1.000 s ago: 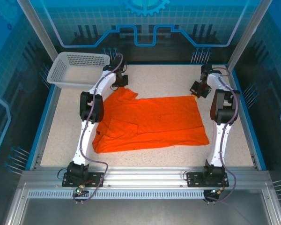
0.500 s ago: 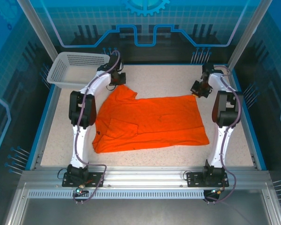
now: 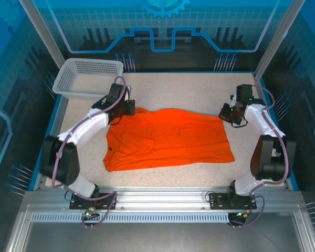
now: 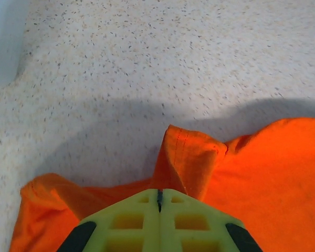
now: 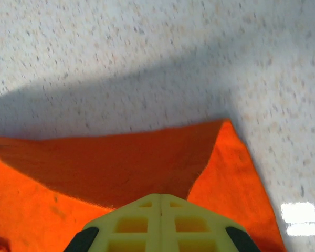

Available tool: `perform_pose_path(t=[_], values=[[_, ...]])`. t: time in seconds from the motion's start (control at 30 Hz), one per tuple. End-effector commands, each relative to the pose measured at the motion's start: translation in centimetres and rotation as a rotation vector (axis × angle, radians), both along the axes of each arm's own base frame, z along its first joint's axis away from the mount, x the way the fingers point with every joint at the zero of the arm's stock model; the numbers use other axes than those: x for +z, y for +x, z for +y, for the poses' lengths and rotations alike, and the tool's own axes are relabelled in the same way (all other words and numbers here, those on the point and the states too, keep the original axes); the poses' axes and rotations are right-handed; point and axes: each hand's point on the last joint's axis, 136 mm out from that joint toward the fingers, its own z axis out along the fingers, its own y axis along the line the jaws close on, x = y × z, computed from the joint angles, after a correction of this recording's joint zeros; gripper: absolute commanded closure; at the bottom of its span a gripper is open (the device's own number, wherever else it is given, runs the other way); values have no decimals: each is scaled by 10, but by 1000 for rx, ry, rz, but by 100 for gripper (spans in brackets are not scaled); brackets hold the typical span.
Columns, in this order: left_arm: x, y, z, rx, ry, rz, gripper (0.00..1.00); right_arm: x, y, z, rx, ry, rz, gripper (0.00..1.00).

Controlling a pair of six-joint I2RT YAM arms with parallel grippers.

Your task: Fold and stack the t-shirts

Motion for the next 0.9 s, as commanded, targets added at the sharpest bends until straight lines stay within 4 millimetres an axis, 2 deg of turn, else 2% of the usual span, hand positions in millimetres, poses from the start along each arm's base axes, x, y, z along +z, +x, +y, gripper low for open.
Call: perform_pose_path(t=[0.0, 0.2, 0.3, 0.43, 0.53, 0.57, 0.6, 0.63, 0.67, 0.73, 0.8, 0.87], values=[[8, -34, 9, 69, -48, -34, 100, 2, -19, -1, 1, 24, -25, 100], [-13, -106, 37, 196, -103, 40, 100, -11, -47, -9, -52, 20, 17, 100], [-25, -134, 45, 259, -148, 93, 100, -14, -48, -16, -80, 18, 31, 100], [-38, -159, 47, 324, -216, 170, 99, -20, -44, -24, -121, 32, 53, 100], [-41, -174, 52, 383, -244, 194, 88, -24, -43, -31, -165, 51, 71, 100], [-40, -179, 58, 419, -242, 189, 78, -26, -44, -32, -181, 57, 81, 99], [-37, -182, 66, 454, -227, 175, 65, -28, -45, -34, -198, 61, 88, 91], [-32, -184, 74, 484, -206, 148, 59, -30, -47, -35, -210, 68, 91, 88], [-25, -185, 83, 516, -187, 121, 57, -31, -48, -36, -224, 77, 89, 87], [-14, -185, 99, 582, -154, 63, 55, -30, -48, -38, -245, 97, 71, 71], [-7, -182, 104, 608, -146, 29, 49, -26, -48, -41, -262, 101, 42, 66], [-8, -175, 102, 606, -143, 34, 41, -23, -47, -43, -278, 107, 25, 56]])
